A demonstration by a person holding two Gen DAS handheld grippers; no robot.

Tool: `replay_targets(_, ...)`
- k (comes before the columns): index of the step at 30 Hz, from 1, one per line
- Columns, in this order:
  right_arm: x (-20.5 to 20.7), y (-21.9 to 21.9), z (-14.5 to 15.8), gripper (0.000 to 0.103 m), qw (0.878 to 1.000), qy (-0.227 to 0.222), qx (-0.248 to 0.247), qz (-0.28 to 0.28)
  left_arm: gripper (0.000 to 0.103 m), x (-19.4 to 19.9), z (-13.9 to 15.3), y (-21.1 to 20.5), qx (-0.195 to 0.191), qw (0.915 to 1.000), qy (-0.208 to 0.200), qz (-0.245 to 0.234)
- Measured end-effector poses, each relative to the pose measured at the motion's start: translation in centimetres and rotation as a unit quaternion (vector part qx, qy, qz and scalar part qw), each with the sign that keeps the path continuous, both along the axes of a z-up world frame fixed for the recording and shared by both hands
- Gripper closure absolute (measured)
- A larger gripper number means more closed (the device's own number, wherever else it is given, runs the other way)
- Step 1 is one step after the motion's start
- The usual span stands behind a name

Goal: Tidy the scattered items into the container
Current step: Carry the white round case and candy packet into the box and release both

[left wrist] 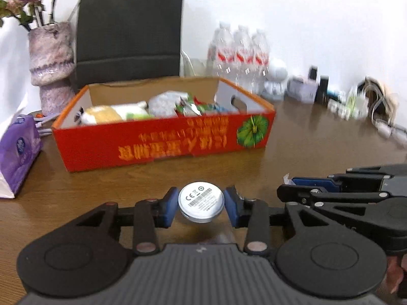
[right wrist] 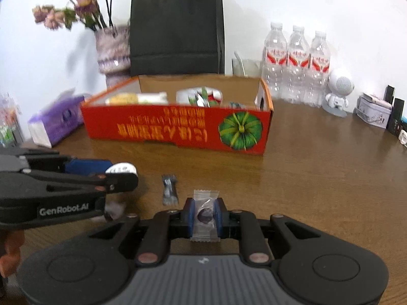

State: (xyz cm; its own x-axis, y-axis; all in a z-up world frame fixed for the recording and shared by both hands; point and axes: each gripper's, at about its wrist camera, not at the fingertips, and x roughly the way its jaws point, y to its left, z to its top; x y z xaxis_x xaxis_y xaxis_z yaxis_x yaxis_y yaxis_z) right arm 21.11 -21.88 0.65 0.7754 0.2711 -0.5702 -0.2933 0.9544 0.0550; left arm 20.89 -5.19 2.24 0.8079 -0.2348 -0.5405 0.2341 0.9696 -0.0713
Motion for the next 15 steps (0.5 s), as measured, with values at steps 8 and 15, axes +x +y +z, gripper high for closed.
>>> replay_targets(8,3.3,1.2,5.3,0.088,0.997,-0.064,0.035,0.009,0.063,2.7,5.1,3.4,-0.059,0.9950,-0.056,0.058)
replay_targets(15,9.6,3.2,8.4,0.087,0.991,-0.106,0.078,-0.019,0.063,7.5,6.5,5.2,-0.096,0.9858,-0.079,0.113)
